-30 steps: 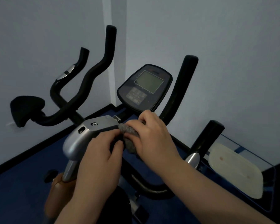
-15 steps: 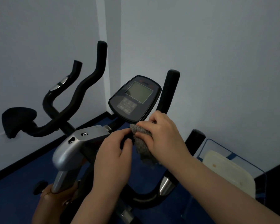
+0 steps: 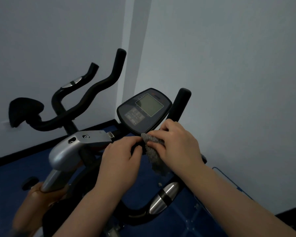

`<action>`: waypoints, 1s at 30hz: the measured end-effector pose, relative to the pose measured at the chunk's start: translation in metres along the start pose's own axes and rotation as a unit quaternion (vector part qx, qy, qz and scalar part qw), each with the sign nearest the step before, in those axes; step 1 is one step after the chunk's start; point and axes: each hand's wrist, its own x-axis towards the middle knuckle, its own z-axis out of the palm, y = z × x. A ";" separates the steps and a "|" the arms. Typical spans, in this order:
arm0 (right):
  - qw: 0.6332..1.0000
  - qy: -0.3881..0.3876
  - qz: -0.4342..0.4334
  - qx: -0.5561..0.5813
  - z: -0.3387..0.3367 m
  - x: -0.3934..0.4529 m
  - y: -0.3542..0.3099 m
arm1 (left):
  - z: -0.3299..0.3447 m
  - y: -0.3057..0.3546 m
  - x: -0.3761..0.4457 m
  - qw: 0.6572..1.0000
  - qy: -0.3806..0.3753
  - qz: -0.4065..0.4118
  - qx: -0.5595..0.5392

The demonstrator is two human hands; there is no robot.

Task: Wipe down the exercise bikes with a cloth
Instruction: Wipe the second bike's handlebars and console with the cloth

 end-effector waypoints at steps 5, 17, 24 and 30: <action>0.999 0.007 -0.044 -0.031 -0.008 0.005 0.011 | 0.006 0.009 0.006 1.000 -0.014 -0.014 0.006; 0.975 0.114 -0.163 -0.095 -0.023 0.026 0.060 | 0.033 0.027 0.012 0.999 0.009 -0.034 0.024; 0.976 0.124 -0.160 0.080 -0.025 0.030 0.059 | 0.029 0.023 0.012 0.999 0.023 -0.040 -0.029; 0.980 -0.039 -0.096 0.169 -0.005 0.027 0.045 | 0.023 0.006 0.001 0.997 0.071 -0.041 0.004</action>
